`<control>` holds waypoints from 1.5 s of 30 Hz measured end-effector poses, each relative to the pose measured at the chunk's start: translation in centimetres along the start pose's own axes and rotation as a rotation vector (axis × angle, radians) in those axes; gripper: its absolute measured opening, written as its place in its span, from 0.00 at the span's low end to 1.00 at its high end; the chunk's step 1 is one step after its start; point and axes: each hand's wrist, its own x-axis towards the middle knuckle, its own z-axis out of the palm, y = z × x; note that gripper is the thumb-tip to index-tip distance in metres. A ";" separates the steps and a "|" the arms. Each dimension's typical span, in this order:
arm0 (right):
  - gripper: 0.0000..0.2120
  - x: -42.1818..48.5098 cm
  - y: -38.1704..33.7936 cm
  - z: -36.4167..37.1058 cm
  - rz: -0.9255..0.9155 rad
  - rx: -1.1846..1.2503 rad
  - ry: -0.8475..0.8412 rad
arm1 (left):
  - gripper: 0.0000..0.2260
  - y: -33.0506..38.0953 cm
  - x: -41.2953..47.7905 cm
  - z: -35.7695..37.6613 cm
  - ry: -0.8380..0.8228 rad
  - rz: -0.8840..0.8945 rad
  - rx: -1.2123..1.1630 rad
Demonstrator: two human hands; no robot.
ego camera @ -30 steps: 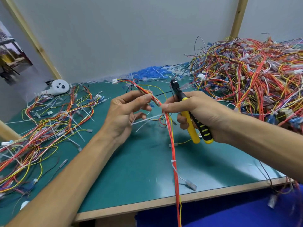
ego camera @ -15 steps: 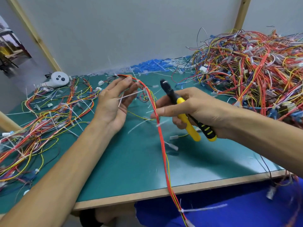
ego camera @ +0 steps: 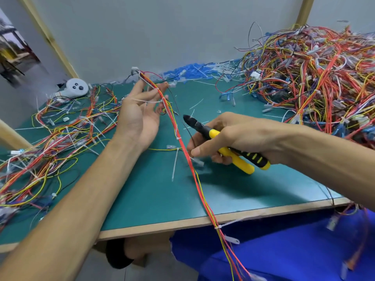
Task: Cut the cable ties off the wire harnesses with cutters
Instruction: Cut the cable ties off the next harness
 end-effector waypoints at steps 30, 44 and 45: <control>0.10 0.8 0.3 -2.7 -0.149 0.421 0.659 | 0.10 0.1 0.8 -1.4 0.031 -0.062 -0.016; 0.15 0.4 -0.1 -2.0 -0.320 0.362 0.488 | 0.17 1.1 -0.3 -1.0 -0.209 -0.155 -0.285; 0.15 0.5 -0.1 -2.5 -0.338 0.398 0.536 | 0.13 1.1 -0.4 -0.8 -0.209 -0.156 -0.247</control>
